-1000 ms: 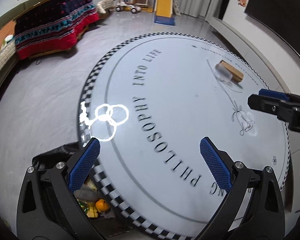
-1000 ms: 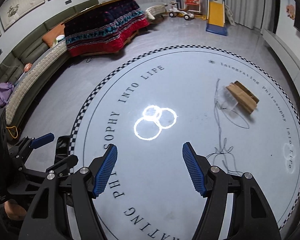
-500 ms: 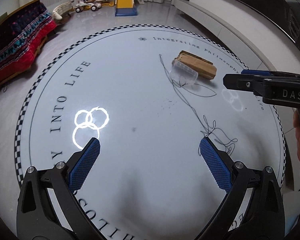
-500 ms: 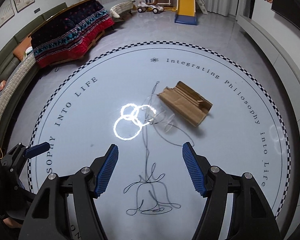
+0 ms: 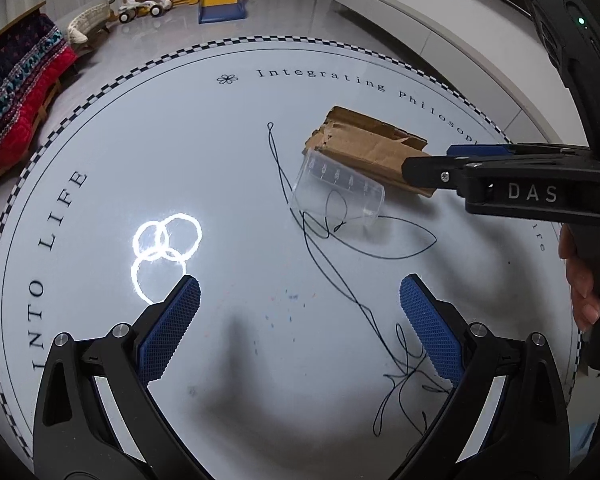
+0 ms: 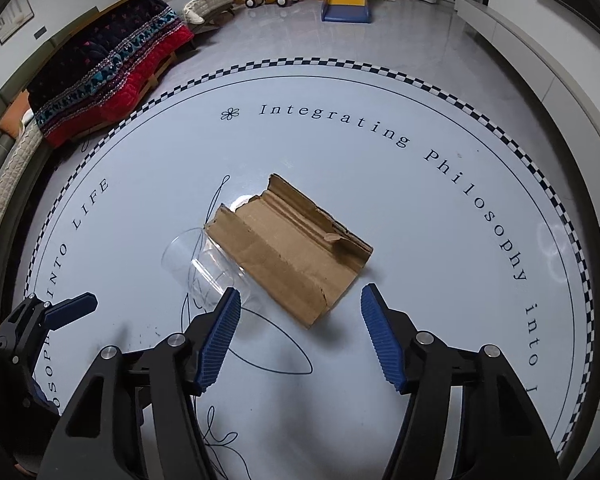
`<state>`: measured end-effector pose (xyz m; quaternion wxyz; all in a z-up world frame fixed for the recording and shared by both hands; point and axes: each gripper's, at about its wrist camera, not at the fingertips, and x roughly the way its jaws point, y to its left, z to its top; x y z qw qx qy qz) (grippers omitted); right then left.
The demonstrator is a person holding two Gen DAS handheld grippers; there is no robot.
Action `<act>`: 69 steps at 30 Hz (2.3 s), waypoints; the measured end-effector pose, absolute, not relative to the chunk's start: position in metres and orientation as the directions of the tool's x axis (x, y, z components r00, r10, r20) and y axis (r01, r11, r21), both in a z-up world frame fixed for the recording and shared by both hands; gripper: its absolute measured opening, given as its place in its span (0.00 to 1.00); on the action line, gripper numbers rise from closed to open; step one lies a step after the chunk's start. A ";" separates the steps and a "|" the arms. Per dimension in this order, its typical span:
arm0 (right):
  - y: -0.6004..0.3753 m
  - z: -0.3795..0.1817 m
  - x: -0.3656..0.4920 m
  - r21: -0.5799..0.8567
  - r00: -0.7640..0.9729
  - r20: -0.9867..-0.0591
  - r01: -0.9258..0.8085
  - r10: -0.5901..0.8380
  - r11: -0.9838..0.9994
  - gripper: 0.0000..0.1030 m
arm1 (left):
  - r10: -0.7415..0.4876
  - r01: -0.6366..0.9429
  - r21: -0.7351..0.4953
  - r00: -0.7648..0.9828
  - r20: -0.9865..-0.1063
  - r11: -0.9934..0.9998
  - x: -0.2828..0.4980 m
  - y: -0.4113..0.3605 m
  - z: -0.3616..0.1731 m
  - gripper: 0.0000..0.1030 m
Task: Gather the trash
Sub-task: 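Grasp the clear plastic cup with the left gripper while the right grasps the cardboard, then carry the cup and cardboard over the bin and release both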
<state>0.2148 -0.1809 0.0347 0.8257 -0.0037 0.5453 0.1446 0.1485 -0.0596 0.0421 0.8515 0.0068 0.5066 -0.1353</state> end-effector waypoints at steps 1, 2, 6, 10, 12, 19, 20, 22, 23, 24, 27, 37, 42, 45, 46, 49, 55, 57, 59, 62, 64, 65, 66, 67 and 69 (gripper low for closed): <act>-0.179 0.032 0.218 0.160 0.354 -0.903 -0.250 0.244 0.955 0.58 | -0.220 0.242 -0.118 0.451 -0.865 0.963 0.153 -0.062 0.042 0.94; -0.177 0.029 0.221 0.160 0.346 -0.906 -0.257 0.245 0.953 0.56 | -0.215 0.246 -0.111 0.453 -0.865 0.963 0.158 -0.065 0.040 0.94; -0.172 0.018 0.228 0.188 0.311 -0.908 -0.295 0.280 0.937 0.37 | -0.200 0.258 -0.088 0.453 -0.869 0.962 0.174 -0.073 0.035 0.94; -0.175 0.016 0.229 0.206 0.301 -0.906 -0.299 0.297 0.932 0.03 | -0.194 0.273 -0.071 0.452 -0.871 0.959 0.186 -0.080 0.029 0.94; -0.180 0.018 0.227 0.225 0.311 -0.896 -0.296 0.317 0.928 0.03 | -0.186 0.282 -0.058 0.451 -0.873 0.958 0.189 -0.084 0.025 0.94; -0.196 0.026 0.223 0.264 0.324 -0.882 -0.264 0.343 0.928 0.03 | -0.208 0.320 -0.051 0.479 -0.853 0.946 0.189 -0.093 0.022 0.66; -0.197 0.027 0.221 0.264 0.325 -0.881 -0.263 0.343 0.928 0.03 | -0.211 0.324 -0.052 0.481 -0.851 0.945 0.188 -0.093 0.023 0.59; -0.197 0.028 0.218 0.266 0.326 -0.881 -0.260 0.344 0.928 0.03 | -0.240 0.327 -0.086 0.465 -0.852 0.941 0.187 -0.091 0.024 0.57; -0.197 0.029 0.216 0.267 0.326 -0.880 -0.259 0.345 0.928 0.03 | -0.240 0.328 -0.086 0.463 -0.853 0.941 0.184 -0.090 0.025 0.57; -0.197 0.030 0.213 0.267 0.328 -0.880 -0.258 0.344 0.929 0.03 | -0.236 0.330 -0.080 0.466 -0.853 0.941 0.180 -0.090 0.026 0.57; -0.198 0.035 0.207 0.269 0.331 -0.879 -0.253 0.344 0.929 0.03 | -0.229 0.328 -0.071 0.471 -0.852 0.942 0.167 -0.090 0.030 0.57; -0.184 0.067 0.158 0.264 0.349 -0.870 -0.270 0.349 0.926 0.03 | -0.237 0.336 -0.066 0.501 -0.832 0.940 0.113 -0.082 0.063 0.57; -0.168 0.086 0.123 0.249 0.357 -0.866 -0.302 0.351 0.920 0.03 | -0.232 0.320 -0.061 0.527 -0.818 0.945 0.073 -0.066 0.083 0.57; -0.153 0.097 0.101 0.239 0.359 -0.863 -0.332 0.357 0.912 0.03 | -0.224 0.305 -0.058 0.545 -0.808 0.951 0.053 -0.052 0.093 0.57; -0.147 0.102 0.092 0.236 0.360 -0.860 -0.346 0.361 0.908 0.03 | -0.222 0.299 -0.059 0.551 -0.805 0.953 0.050 -0.048 0.095 0.57; -0.130 0.112 0.070 0.228 0.364 -0.856 -0.373 0.368 0.899 0.03 | -0.210 0.277 -0.055 0.573 -0.792 0.959 0.025 -0.034 0.106 0.57; -0.094 0.126 0.022 0.220 0.356 -0.847 -0.442 0.395 0.869 0.03 | -0.180 0.236 -0.040 0.610 -0.772 0.971 -0.024 0.001 0.119 0.57; -0.077 0.128 0.010 0.215 0.349 -0.846 -0.468 0.402 0.857 0.03 | -0.167 0.216 -0.038 0.618 -0.768 0.976 -0.036 0.012 0.119 0.57; -0.061 0.129 -0.004 0.212 0.341 -0.845 -0.495 0.412 0.843 0.03 | -0.159 0.196 -0.044 0.625 -0.764 0.980 -0.051 0.026 0.119 0.57; -0.033 0.132 -0.023 0.208 0.329 -0.841 -0.536 0.429 0.818 0.03 | -0.143 0.157 -0.055 0.640 -0.755 0.986 -0.070 0.052 0.119 0.57; -0.016 0.134 -0.036 0.209 0.319 -0.838 -0.563 0.443 0.800 0.03 | -0.124 0.131 -0.051 0.646 -0.753 0.990 -0.084 0.067 0.119 0.57; -0.008 0.134 -0.042 0.208 0.315 -0.836 -0.576 0.449 0.791 0.03 | -0.116 0.118 -0.051 0.650 -0.751 0.992 -0.090 0.073 0.119 0.57; -0.002 0.134 -0.046 0.209 0.310 -0.835 -0.586 0.455 0.783 0.03 | -0.110 0.106 -0.054 0.654 -0.748 0.993 -0.096 0.081 0.119 0.57; 0.007 0.134 -0.052 0.211 0.303 -0.833 -0.598 0.462 0.773 0.03 | -0.101 0.091 -0.054 0.658 -0.747 0.994 -0.103 0.089 0.119 0.57; 0.022 0.133 -0.062 0.210 0.290 -0.833 -0.621 0.470 0.755 0.03 | -0.082 0.066 -0.051 0.663 -0.744 0.997 -0.116 0.103 0.117 0.57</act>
